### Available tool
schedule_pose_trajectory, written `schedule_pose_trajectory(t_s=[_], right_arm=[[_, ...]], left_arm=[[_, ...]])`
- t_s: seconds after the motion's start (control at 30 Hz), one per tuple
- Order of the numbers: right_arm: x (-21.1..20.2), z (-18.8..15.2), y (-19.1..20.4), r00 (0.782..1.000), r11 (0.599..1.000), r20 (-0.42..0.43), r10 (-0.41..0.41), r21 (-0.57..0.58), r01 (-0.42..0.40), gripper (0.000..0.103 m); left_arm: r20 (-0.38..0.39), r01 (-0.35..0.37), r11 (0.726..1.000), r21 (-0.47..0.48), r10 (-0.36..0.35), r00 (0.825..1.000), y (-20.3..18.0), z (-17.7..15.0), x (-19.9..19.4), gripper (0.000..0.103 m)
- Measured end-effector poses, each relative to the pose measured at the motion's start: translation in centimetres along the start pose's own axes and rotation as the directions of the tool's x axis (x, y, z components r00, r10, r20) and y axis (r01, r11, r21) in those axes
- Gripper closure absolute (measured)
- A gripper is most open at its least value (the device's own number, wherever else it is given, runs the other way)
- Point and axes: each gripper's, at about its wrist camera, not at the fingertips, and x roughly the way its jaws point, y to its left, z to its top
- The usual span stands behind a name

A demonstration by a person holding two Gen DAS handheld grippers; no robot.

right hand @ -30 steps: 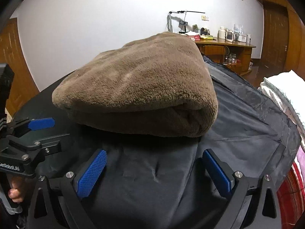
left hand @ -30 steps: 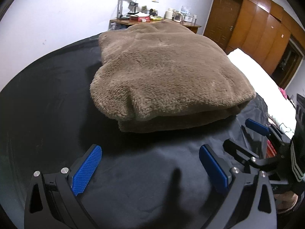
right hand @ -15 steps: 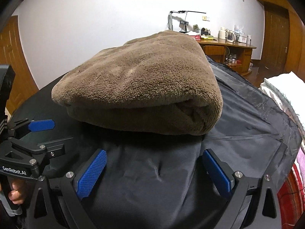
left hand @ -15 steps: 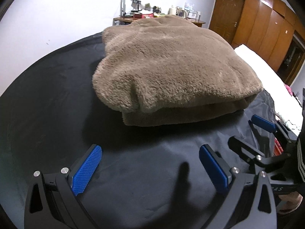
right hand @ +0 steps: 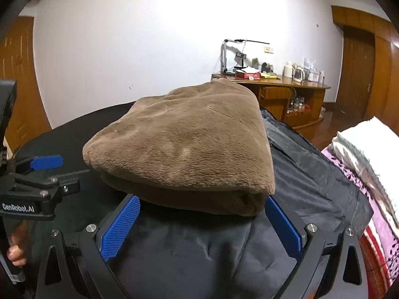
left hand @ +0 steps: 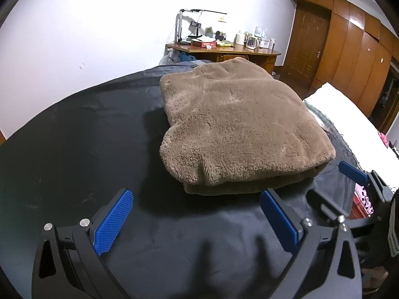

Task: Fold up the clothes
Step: 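Open the right gripper and withdraw both grippers from the bundle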

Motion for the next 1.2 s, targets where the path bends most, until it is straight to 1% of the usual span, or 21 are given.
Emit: schedule_pose_trajectory(t_s=[0.17, 0.3, 0.43, 0.53, 0.73, 1.2], right_arm=[[0.6, -0.2, 0.5, 1.000, 0.999, -0.017, -0.011, -0.040, 0.010, 0.001], [0.1, 0.3, 0.3, 1.000, 1.000, -0.016, -0.009, -0.012, 0.008, 0.001], [-0.6, 0.6, 0.5, 0.999, 0.999, 0.009, -0.049, -0.017, 0.049, 0.001], [-0.3, 0.6, 0.5, 0.998, 0.998, 0.004, -0.063, -0.025, 0.063, 0.001], [0.2, 0.2, 0.3, 0.998, 0.998, -0.019, -0.066, -0.017, 0.065, 0.001], [0.1, 0.1, 0.3, 0.997, 0.997, -0.016, -0.079, -0.018, 0.078, 0.001]], left_arm=[[0.002, -0.016, 1.000, 0.015, 0.016, 1.000, -0.8, 0.2, -0.2, 0.000], [0.007, -0.002, 1.000, 0.004, 0.002, 1.000, -0.9, 0.4, -0.2, 0.000], [0.007, -0.005, 1.000, -0.006, 0.005, 1.000, -0.8, 0.5, -0.1, 0.000], [0.000, -0.004, 1.000, -0.004, 0.004, 1.000, -0.8, 0.6, 0.2, 0.000], [0.002, -0.002, 1.000, 0.009, 0.002, 1.000, -1.1, 0.6, 0.2, 0.000], [0.001, -0.004, 1.000, 0.014, 0.004, 1.000, -1.0, 0.6, 0.3, 0.000]])
